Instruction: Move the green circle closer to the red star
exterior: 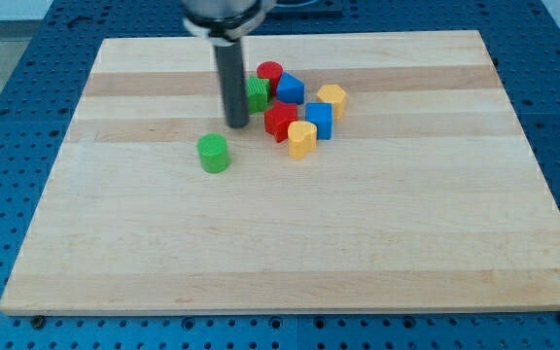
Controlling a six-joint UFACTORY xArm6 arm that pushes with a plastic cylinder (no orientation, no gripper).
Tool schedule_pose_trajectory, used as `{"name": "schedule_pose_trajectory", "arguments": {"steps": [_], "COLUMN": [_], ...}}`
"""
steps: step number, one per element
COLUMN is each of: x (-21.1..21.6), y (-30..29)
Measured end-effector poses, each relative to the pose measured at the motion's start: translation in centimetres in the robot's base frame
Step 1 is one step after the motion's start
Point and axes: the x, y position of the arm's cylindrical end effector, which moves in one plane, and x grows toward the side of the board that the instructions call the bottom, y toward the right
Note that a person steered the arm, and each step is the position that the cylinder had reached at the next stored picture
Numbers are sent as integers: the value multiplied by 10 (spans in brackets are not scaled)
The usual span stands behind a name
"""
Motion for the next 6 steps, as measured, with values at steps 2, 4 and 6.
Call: {"name": "schedule_pose_trajectory", "arguments": {"steps": [2, 4, 6], "x": [82, 104, 42], "y": [-96, -71, -17]}}
